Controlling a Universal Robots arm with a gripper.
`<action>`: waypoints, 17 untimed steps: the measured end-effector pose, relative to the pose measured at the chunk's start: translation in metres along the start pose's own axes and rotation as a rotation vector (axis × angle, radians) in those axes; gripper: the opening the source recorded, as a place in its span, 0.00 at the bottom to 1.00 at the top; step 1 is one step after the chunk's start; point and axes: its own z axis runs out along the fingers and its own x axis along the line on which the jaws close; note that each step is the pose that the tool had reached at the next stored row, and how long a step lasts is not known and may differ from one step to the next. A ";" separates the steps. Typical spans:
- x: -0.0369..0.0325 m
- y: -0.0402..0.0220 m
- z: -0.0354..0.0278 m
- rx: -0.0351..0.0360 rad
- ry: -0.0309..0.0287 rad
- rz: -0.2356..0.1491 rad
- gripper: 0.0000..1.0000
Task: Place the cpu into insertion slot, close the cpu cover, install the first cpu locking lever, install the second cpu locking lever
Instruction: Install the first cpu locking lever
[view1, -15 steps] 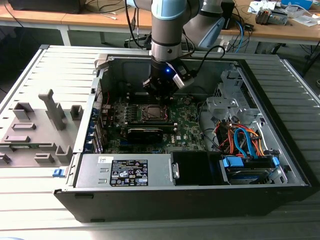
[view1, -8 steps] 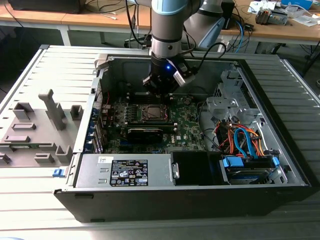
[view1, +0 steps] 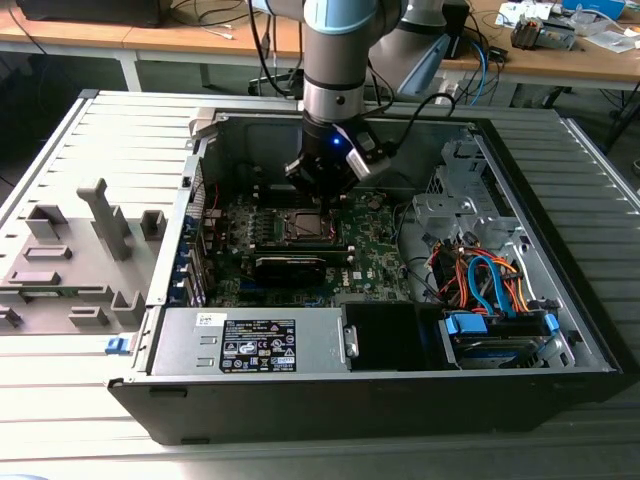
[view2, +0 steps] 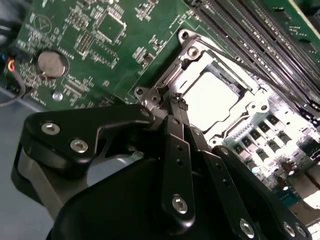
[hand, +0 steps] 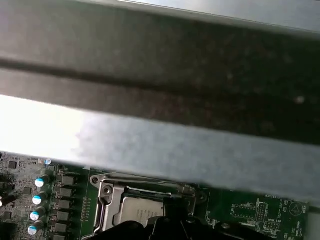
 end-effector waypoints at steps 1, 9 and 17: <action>0.0000 0.0000 0.0002 0.0012 0.0008 0.013 0.11; 0.0008 -0.0046 0.0012 0.0097 0.0045 0.065 0.11; 0.0025 -0.0166 -0.0017 0.0154 0.0060 0.079 0.11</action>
